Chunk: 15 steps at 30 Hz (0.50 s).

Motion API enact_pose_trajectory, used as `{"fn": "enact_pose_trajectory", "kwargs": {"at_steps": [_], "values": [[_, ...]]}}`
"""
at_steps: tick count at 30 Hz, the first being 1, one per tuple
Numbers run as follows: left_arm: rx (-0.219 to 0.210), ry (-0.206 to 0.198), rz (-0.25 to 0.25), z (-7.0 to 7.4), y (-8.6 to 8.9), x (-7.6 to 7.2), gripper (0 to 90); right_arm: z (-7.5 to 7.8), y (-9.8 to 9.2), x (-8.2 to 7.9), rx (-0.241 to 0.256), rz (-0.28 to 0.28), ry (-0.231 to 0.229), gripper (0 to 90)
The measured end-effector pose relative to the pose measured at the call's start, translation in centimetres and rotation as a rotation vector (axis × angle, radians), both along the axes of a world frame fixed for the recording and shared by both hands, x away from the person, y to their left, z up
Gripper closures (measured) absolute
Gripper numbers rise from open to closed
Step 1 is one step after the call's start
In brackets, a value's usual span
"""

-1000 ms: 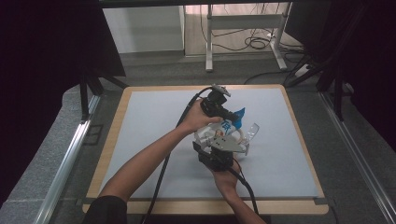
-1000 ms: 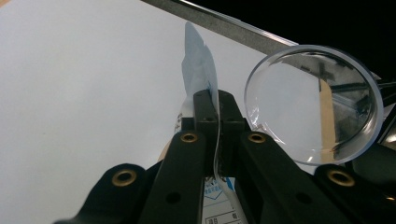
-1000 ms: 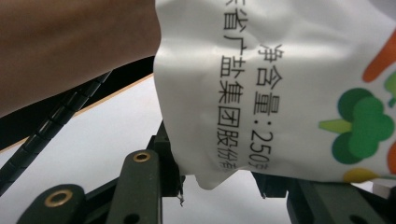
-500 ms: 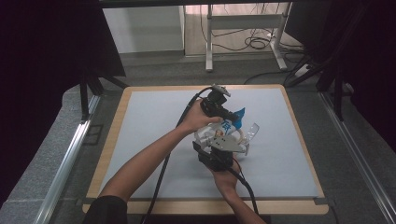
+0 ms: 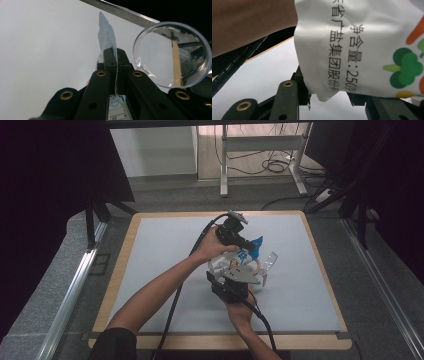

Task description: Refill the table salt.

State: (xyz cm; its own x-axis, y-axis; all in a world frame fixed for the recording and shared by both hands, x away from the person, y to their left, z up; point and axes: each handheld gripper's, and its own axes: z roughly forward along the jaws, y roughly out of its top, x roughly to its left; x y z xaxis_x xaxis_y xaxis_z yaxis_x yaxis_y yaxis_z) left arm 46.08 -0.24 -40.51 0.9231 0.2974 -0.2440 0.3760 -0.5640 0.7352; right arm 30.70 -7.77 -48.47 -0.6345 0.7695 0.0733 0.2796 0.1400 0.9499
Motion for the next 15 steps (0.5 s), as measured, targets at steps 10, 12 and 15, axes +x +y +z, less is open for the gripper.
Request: {"fn": "enact_pose_trajectory", "kwargs": {"at_steps": [10, 12, 15], "values": [[0.003, 0.003, -0.003, -0.05, 0.19, 0.04, 90.0, -0.28, 0.43, -0.01, 0.025, -0.020, -0.002, 60.6], [0.001, 0.003, -0.003, -0.03, 0.22, 0.02, 90.0, -0.29, 0.47, -0.02, 0.016, -0.019, -0.007, 60.7], [0.000, 0.002, -0.003, -0.07, 0.20, 0.00, 90.0, -0.27, 0.45, -0.04, 0.009, -0.018, -0.007, 60.7]]}}
